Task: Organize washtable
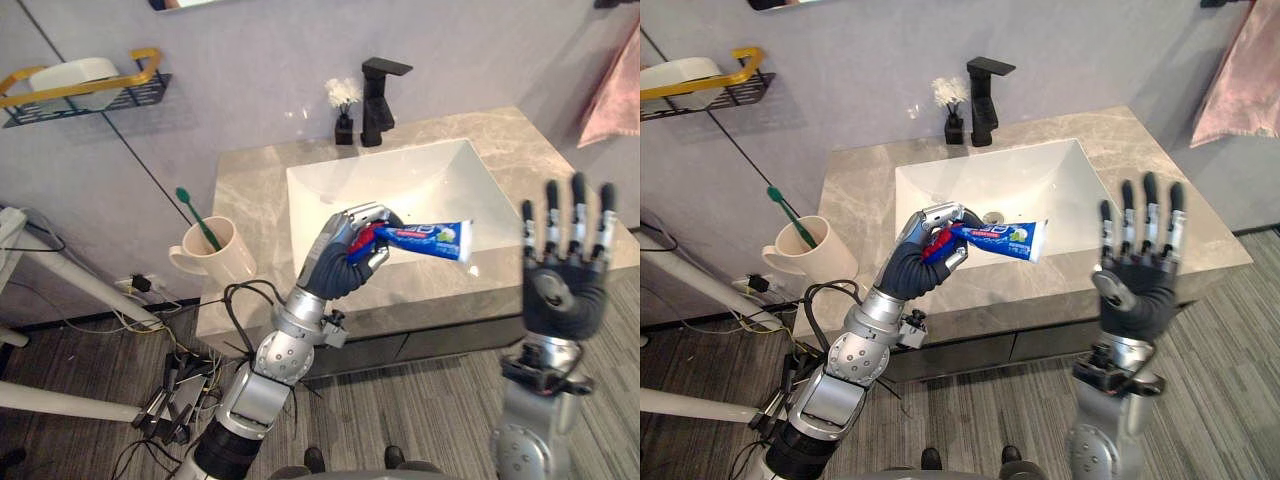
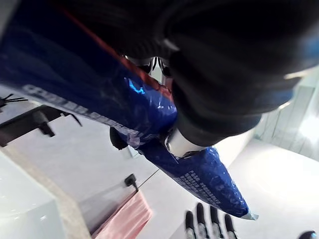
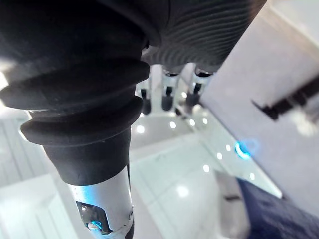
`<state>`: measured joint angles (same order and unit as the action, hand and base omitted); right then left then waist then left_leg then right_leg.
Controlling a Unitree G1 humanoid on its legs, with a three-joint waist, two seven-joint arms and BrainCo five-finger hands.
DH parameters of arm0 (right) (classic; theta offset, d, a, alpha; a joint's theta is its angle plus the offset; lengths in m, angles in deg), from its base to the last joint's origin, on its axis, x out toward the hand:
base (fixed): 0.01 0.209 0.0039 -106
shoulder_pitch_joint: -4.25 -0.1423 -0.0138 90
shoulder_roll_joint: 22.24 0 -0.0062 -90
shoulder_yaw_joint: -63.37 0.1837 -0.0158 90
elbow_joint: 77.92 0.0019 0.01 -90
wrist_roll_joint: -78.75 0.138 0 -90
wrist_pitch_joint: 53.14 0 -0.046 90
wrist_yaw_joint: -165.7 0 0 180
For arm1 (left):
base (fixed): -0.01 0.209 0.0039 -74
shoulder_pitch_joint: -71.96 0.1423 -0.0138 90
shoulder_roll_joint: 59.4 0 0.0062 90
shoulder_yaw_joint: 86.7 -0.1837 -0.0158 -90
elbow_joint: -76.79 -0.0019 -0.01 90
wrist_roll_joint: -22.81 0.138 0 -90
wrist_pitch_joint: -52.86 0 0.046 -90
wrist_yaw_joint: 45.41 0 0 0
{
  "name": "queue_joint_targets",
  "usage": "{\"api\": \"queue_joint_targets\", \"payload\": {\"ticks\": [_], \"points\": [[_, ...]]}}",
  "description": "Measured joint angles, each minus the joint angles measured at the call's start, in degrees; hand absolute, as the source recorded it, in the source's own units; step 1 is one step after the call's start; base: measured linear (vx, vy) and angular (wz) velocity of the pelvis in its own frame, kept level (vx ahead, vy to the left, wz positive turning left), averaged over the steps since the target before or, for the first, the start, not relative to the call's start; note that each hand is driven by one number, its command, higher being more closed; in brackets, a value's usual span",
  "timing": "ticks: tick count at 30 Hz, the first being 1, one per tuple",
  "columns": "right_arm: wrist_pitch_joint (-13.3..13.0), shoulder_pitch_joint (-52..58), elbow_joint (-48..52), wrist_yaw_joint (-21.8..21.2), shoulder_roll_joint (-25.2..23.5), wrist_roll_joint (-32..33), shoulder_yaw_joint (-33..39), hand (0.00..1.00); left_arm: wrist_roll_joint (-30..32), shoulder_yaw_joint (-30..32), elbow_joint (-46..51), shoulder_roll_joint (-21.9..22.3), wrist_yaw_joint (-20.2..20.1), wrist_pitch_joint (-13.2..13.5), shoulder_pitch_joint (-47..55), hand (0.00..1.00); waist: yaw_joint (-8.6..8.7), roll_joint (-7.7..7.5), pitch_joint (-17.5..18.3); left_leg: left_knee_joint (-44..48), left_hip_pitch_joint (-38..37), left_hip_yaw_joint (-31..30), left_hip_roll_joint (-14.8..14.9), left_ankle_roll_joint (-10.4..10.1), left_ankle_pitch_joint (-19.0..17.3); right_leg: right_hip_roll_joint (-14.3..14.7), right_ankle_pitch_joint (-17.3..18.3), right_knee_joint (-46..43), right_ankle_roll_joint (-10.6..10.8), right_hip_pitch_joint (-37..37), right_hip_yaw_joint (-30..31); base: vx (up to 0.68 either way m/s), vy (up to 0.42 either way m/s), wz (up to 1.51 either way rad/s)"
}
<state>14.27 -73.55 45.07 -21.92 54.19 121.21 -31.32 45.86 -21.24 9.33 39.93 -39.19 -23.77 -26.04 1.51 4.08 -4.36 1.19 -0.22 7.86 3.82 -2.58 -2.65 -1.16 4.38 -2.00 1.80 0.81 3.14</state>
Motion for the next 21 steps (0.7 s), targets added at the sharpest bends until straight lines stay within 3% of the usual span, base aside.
{"api": "queue_joint_targets", "payload": {"ticks": [6,15,21], "points": [[0.4,-4.5,-1.2,0.1,0.5,2.8,-8.1,0.0,-1.3,-2.9,-0.1,0.5,0.7,0.6,-2.1,1.0,-2.36,-1.44,1.2,0.8,0.2,-1.9,-0.4,0.2,0.2,-0.4,0.1,0.0,0.1,1.0,-1.7,-0.03,-0.002,0.16],[1.7,-5.6,-6.8,1.4,1.4,2.5,-10.8,0.0,-2.2,-4.9,-0.7,0.4,1.8,0.6,-2.4,1.0,-2.4,-3.99,3.4,-0.5,0.7,-3.5,-1.8,0.9,1.5,-1.2,0.1,0.1,0.3,0.8,-3.5,-0.01,0.011,0.1],[1.8,-5.7,-8.0,1.8,1.5,2.0,-11.7,0.0,-2.3,-5.4,-3.0,0.4,1.8,0.7,-4.4,1.0,-2.46,-4.49,3.8,-1.1,0.7,-4.3,-2.2,1.3,2.1,-1.7,0.1,0.1,0.4,0.9,-4.4,-0.01,0.009,0.09]]}}
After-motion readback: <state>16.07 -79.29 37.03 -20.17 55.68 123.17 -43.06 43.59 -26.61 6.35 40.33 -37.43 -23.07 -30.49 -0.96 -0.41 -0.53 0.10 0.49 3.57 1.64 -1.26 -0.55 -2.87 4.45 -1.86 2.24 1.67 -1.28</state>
